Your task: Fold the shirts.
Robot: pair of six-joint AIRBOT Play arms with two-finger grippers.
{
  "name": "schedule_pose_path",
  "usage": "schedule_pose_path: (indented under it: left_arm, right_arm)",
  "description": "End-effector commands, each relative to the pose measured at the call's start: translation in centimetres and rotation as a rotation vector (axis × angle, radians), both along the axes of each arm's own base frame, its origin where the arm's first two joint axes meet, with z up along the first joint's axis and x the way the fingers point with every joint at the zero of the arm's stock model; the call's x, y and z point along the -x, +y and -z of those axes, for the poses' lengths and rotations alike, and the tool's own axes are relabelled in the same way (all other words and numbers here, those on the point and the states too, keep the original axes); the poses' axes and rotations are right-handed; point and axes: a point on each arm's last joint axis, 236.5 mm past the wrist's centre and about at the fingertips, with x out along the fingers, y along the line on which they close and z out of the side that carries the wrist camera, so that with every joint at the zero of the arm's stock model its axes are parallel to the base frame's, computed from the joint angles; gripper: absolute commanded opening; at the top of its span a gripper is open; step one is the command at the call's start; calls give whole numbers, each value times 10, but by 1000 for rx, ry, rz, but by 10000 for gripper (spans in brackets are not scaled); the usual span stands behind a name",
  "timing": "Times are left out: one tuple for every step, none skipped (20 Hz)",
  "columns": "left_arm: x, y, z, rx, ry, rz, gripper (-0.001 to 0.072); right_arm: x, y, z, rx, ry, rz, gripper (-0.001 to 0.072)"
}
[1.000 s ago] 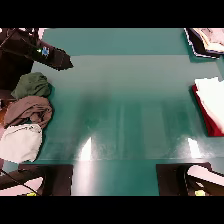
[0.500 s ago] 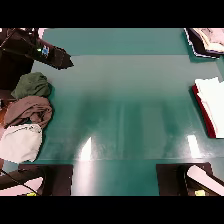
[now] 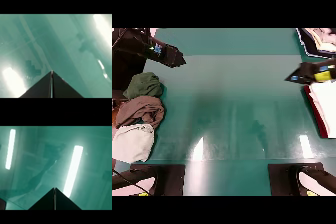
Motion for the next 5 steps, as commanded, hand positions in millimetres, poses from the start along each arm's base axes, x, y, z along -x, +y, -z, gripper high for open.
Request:
schedule_pose_path:
  left_arm:
    - [-1,0,-1,3,-5,-2,23]
    - [-1,0,-1,3,-5,-2,23]
    - [-1,0,-1,3,-5,-2,23]
    - [-1,0,-1,3,-5,-2,23]
    - [-1,0,-1,3,-5,-1,23]
  right_arm:
    - [13,65,-3,-16,-22,-173,17]
    - [15,73,0,-15,-14,-199,18]
    - [16,81,2,-14,-4,-222,17]
    - [16,87,4,-12,3,-238,18]
    - [17,91,6,-11,9,-252,17]
